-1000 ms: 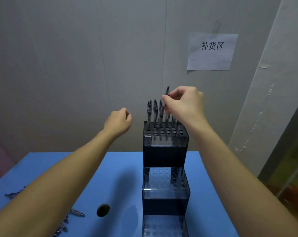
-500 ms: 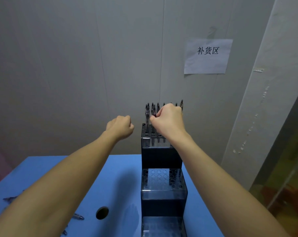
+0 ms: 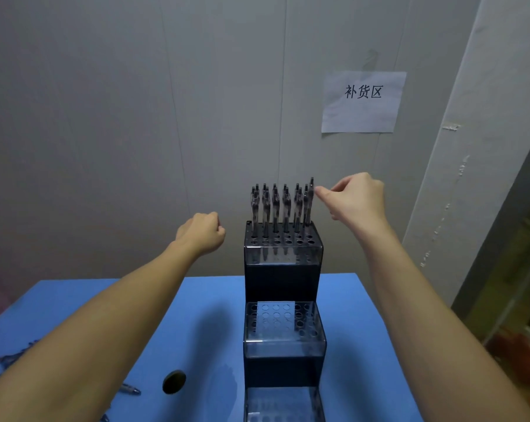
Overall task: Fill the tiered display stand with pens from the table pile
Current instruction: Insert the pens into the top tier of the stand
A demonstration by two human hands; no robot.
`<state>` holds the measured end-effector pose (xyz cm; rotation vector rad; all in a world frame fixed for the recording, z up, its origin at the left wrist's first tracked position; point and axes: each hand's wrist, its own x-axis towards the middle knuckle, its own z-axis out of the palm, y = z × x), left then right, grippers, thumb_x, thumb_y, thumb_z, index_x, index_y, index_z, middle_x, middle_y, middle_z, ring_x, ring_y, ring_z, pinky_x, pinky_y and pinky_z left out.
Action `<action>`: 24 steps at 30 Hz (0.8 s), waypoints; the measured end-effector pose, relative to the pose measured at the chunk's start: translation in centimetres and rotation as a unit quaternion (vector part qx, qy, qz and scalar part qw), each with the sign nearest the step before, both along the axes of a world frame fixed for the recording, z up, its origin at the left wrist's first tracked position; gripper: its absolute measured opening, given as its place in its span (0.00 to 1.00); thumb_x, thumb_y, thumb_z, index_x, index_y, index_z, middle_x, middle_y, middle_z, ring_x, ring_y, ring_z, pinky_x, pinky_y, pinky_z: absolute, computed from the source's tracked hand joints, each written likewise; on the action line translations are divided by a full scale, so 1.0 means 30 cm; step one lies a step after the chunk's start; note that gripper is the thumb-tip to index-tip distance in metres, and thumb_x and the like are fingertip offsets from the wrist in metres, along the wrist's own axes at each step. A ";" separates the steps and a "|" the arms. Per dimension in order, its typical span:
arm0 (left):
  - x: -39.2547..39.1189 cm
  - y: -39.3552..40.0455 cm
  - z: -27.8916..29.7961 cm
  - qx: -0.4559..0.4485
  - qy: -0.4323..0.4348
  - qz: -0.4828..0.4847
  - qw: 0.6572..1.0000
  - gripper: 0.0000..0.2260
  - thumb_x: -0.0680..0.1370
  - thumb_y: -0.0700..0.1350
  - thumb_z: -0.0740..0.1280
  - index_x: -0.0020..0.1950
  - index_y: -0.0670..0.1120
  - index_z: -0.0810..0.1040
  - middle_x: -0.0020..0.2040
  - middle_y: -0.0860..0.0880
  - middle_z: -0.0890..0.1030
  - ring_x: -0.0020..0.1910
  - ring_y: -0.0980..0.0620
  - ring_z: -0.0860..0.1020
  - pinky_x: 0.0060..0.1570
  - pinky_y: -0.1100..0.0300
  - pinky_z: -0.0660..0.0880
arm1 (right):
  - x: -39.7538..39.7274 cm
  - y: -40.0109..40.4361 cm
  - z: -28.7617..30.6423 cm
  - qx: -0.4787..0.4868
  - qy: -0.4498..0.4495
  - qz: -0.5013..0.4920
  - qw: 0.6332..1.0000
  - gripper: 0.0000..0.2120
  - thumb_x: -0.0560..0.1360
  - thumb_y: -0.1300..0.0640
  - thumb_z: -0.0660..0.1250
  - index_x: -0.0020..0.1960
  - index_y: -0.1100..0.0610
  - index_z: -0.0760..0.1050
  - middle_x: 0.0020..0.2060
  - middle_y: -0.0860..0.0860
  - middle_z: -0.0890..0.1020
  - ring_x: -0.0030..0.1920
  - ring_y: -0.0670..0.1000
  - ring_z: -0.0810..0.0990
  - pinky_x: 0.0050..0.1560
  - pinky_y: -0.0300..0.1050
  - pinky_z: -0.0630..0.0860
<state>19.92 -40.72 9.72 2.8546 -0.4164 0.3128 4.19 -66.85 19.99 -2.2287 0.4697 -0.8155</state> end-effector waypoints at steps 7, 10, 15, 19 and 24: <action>-0.006 -0.003 -0.008 0.000 0.004 0.000 1.000 0.07 0.82 0.46 0.58 0.51 0.45 0.73 0.45 0.46 0.77 0.42 0.46 0.76 0.40 0.53 0.75 | 0.009 0.021 -0.001 -0.001 -0.014 0.017 1.000 0.15 0.71 0.49 0.72 0.35 0.60 0.84 0.28 0.57 0.84 0.39 0.55 0.86 0.50 0.49 0.84; -0.006 0.005 -0.015 -0.007 0.008 0.005 1.000 0.07 0.82 0.45 0.58 0.51 0.45 0.73 0.44 0.45 0.77 0.41 0.46 0.76 0.38 0.54 0.72 | 0.026 0.028 0.000 -0.012 -0.010 0.018 1.000 0.16 0.72 0.47 0.74 0.34 0.59 0.84 0.27 0.55 0.83 0.38 0.55 0.85 0.50 0.49 0.84; -0.004 0.015 -0.024 -0.011 0.014 0.013 1.000 0.07 0.81 0.46 0.58 0.51 0.45 0.73 0.45 0.45 0.77 0.43 0.44 0.77 0.45 0.50 0.79 | 0.044 0.021 -0.005 -0.002 -0.012 -0.009 1.000 0.21 0.73 0.44 0.75 0.41 0.64 0.85 0.36 0.60 0.86 0.45 0.58 0.84 0.45 0.44 0.77; -0.003 0.021 -0.024 -0.013 0.016 0.016 1.000 0.07 0.82 0.46 0.58 0.51 0.46 0.74 0.45 0.46 0.78 0.43 0.45 0.78 0.46 0.49 0.80 | 0.071 0.002 -0.009 0.030 -0.001 0.020 0.999 0.18 0.72 0.43 0.78 0.33 0.56 0.81 0.34 0.57 0.85 0.44 0.57 0.85 0.54 0.51 0.82; -0.004 0.020 -0.024 -0.014 0.016 0.017 1.000 0.07 0.82 0.47 0.58 0.52 0.46 0.74 0.47 0.45 0.78 0.43 0.45 0.78 0.46 0.50 0.80 | 0.083 -0.013 -0.013 0.116 -0.013 0.052 0.992 0.11 0.70 0.51 0.81 0.40 0.55 0.80 0.37 0.54 0.86 0.39 0.53 0.87 0.54 0.52 0.84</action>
